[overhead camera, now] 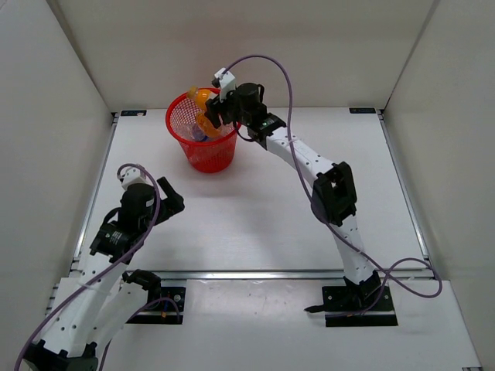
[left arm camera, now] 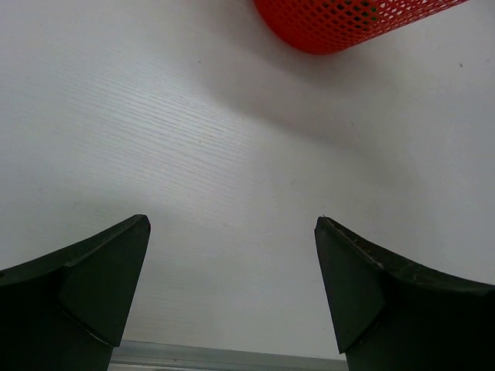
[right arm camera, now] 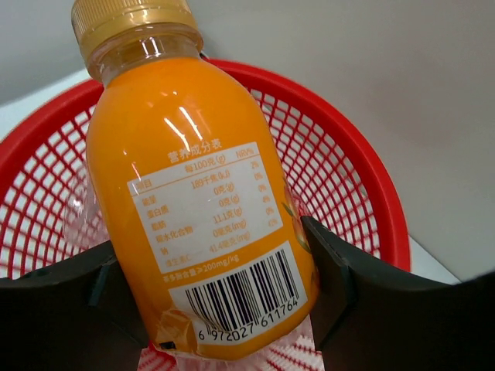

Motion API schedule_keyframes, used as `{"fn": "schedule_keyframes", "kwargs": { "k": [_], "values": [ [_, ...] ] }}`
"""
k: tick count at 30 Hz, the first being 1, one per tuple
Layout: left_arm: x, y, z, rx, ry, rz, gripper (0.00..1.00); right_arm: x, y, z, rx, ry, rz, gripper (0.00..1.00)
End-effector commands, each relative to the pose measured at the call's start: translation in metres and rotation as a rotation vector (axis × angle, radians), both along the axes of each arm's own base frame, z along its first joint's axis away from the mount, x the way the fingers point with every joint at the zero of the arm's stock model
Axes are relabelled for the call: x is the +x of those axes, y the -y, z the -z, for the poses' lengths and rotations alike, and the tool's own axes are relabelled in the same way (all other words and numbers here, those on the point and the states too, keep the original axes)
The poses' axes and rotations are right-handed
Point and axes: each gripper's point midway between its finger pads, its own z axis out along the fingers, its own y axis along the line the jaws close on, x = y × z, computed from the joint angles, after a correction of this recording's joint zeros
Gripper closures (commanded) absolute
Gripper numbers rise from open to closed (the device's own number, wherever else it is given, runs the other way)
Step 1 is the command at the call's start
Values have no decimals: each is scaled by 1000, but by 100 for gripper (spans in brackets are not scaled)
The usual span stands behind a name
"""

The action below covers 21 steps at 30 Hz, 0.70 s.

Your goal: Put the plastic bottles in the bin

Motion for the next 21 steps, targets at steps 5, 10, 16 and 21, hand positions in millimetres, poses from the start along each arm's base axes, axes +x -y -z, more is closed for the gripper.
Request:
{"fn": "schedule_keyframes", "kwargs": {
  "k": [5,10,16,21],
  "values": [
    [-2,-1,9,12,-31,16,2,8,-30,-60,195,133,-11,58],
    [0,5,15,13,-52,56,2,7,-36,-51,181,130,-23,16],
    [6,3,8,2,-13,36,2,-2,-33,-61,145,144,-51,1],
    [11,-5,4,40,-36,1,1,-18,-4,-97,129,134,-37,1]
  ]
}}
